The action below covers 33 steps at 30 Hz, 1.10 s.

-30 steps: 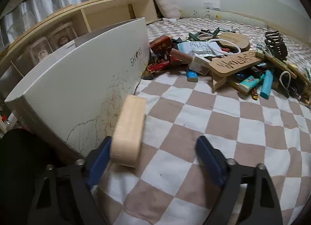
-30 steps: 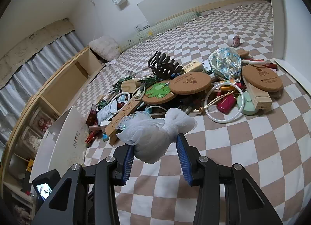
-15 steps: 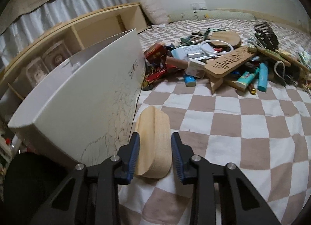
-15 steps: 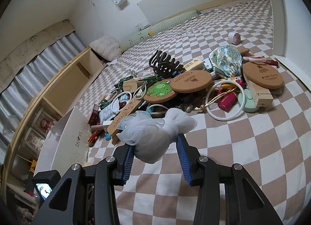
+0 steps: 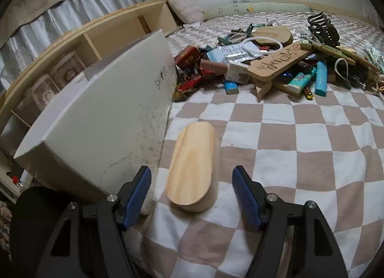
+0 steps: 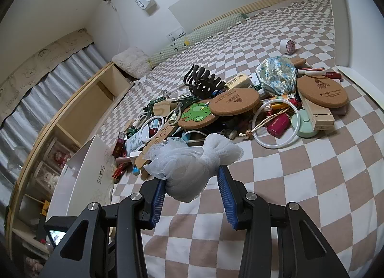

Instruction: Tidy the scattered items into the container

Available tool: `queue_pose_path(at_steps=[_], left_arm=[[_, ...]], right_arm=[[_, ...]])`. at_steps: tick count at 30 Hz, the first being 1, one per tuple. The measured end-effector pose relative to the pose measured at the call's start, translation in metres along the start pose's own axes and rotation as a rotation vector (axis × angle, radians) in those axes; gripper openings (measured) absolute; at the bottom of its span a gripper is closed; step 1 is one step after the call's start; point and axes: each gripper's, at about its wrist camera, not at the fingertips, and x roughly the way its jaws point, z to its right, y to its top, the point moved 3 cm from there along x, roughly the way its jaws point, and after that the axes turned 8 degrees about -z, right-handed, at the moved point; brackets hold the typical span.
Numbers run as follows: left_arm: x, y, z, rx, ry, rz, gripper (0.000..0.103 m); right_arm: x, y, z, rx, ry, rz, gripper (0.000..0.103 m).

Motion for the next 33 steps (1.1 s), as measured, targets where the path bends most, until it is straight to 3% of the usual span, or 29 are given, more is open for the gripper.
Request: queue_pose_path(at_steps=[3,5,10,21,33], left_arm=[[0.004,0.003,0.000,-0.004,-0.020,-0.001,0.069],[0.007,0.004,0.002,-0.001,-0.045,-0.005,0.056],[0.011,0.008,0.005,0.017,-0.042,0.007,0.042],[0.004,0.006,0.005,0.030,-0.124,0.026,0.040],[-0.027,-0.004,0.036,0.133,-0.273,0.083,0.040]], right_arm=[[0.000,0.000,0.002,0.007,0.003,0.000,0.043],[-0.001,-0.001,0.003,0.007,0.004,0.000,0.043],[0.000,-0.001,0.003,0.004,0.002,-0.001,0.043],[0.003,-0.004,0.003,-0.004,-0.016,-0.010,0.043],[0.006,-0.006,0.004,-0.006,-0.035,-0.021,0.043]])
